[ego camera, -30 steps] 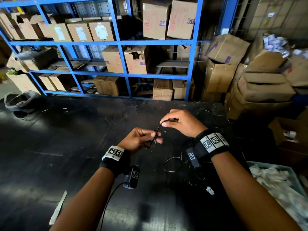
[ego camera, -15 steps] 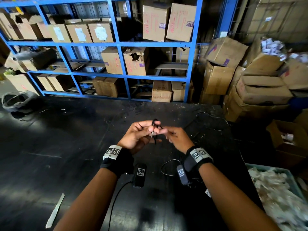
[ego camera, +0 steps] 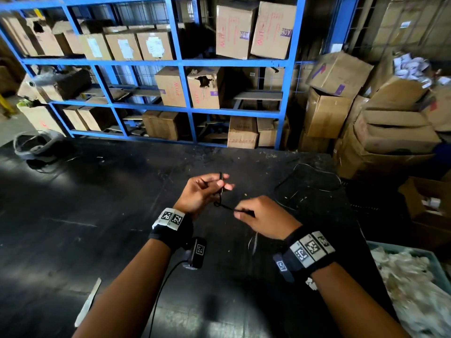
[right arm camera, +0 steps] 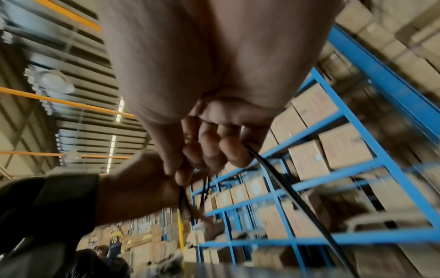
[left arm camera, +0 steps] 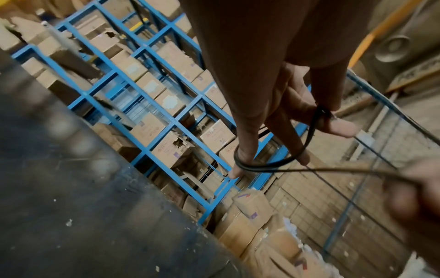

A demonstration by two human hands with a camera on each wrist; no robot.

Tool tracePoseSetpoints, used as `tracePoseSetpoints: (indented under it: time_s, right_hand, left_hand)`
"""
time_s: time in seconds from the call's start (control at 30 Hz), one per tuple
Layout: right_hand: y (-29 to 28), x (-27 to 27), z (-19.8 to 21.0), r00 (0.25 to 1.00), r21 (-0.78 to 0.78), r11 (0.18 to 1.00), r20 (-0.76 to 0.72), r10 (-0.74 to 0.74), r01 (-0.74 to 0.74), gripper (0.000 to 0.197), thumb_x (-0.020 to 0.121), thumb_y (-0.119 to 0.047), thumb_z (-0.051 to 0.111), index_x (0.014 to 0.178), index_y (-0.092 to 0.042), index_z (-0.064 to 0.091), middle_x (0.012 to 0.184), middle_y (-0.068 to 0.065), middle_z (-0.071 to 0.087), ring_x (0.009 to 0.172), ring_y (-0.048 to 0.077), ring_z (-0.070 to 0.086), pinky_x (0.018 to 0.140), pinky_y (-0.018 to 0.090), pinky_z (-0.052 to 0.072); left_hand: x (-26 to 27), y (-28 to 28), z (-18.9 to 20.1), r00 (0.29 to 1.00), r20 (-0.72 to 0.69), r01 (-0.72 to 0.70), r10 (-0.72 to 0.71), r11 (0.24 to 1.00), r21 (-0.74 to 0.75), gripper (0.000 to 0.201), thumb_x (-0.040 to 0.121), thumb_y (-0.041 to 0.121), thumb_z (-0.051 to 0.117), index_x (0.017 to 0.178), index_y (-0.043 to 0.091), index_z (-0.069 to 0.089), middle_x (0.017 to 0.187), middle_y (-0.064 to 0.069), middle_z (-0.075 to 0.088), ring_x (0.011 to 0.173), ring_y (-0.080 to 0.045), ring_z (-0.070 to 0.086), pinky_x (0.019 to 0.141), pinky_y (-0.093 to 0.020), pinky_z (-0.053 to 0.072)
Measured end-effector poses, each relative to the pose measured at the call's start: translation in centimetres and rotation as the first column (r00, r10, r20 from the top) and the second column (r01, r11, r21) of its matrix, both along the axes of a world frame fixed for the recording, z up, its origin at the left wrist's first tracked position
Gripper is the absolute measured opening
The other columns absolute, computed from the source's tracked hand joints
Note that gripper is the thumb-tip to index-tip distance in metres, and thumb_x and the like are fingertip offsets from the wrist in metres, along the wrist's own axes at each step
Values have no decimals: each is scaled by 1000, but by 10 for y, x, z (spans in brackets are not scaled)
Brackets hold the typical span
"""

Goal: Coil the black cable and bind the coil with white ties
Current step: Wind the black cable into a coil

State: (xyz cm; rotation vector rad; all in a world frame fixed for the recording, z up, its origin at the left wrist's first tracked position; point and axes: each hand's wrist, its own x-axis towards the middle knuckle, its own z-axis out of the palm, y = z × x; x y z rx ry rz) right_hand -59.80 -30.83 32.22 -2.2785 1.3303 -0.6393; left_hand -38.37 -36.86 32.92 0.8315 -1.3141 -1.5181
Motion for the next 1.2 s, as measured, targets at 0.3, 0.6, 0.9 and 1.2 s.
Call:
tracePoseSetpoints:
  time_s: [0.3,0.6,0.9,1.2]
  right_hand:
    - [-34,-22,69,996,-79,996,-83,28,-34,13,82,-37,82,82,-25,78,79,-10,71,75,5,65,71,40,55]
    - [-51,-22,81,994,-95,990,-43,97,-101,10,81,-33,84,85,-25,79,77,-1,60,71,17,56,65,34,44]
    - [-62,-30,65,984,-46,998,169,58,-51,12,82,-28,85,89,-20,80,83,1,65,77,16,59,72,29,47]
    - [-61,-29,68,984,-67,996,169,61,-51,10,81,-27,85,87,-20,80,83,5,66,77,21,60,73,37,49]
  left_hand:
    - [-9,19,-15,949,257,205,-182,977,-65,25,93,-2,63,117,-9,69,115,-19,73,114,-30,68,103,-32,50]
    - [-10,28,-7,966,75,238,-246,966,104,31,98,-2,54,128,-8,61,129,-28,64,99,-45,56,85,-40,59]
    - [-5,33,-1,929,151,323,-339,939,119,40,99,6,59,139,11,58,123,-18,51,95,-44,70,95,-68,48]
    - [-5,31,-3,952,171,243,-254,967,83,34,96,-2,59,128,8,65,102,-25,74,111,-53,63,96,-65,45]
